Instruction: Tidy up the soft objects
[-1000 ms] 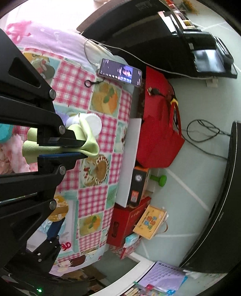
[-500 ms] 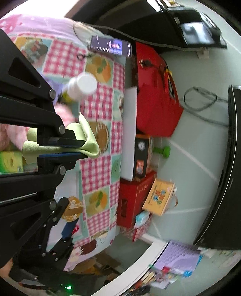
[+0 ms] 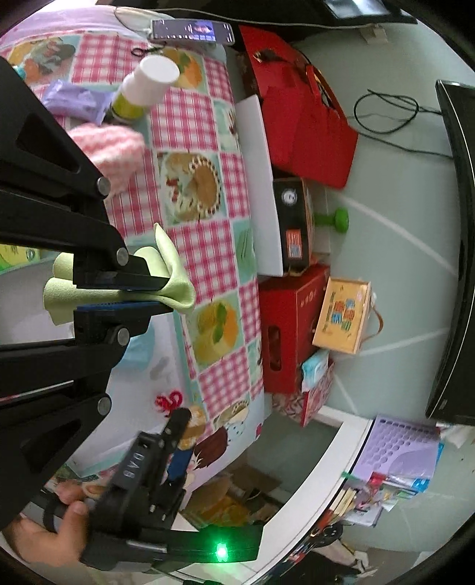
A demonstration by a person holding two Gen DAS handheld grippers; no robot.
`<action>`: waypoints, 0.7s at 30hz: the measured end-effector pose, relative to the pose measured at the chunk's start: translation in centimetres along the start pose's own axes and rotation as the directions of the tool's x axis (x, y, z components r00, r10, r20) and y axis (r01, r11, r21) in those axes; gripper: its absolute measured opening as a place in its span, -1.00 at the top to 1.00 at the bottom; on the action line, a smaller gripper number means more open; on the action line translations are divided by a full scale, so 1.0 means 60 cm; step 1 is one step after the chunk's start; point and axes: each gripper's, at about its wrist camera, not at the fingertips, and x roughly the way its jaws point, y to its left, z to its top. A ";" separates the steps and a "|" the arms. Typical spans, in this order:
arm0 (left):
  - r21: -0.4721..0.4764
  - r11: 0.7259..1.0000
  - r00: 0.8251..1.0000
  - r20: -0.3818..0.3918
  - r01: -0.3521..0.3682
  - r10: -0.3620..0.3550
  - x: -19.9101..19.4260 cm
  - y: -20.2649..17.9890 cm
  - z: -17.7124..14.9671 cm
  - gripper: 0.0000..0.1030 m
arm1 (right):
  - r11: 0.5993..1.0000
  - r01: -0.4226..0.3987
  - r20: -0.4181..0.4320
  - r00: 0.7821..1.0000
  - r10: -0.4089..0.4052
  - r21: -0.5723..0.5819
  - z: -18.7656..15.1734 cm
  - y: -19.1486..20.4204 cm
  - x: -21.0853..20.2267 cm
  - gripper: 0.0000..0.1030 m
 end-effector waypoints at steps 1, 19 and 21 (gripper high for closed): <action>0.001 1.000 1.000 0.000 0.009 -0.009 0.003 -0.003 0.000 0.91 | 1.000 0.021 -0.001 1.000 -0.021 0.017 -0.001 -0.015 -0.002 0.00; -0.039 0.999 0.984 -0.177 -0.034 0.027 0.136 -0.003 -0.048 0.90 | 0.993 0.098 -0.140 0.986 -0.090 0.059 -0.029 -0.064 0.067 -0.01; -0.044 0.998 0.978 -0.208 -0.037 0.027 0.152 -0.003 -0.057 0.90 | 0.993 0.103 -0.163 0.982 -0.094 0.050 -0.033 -0.059 0.077 -0.01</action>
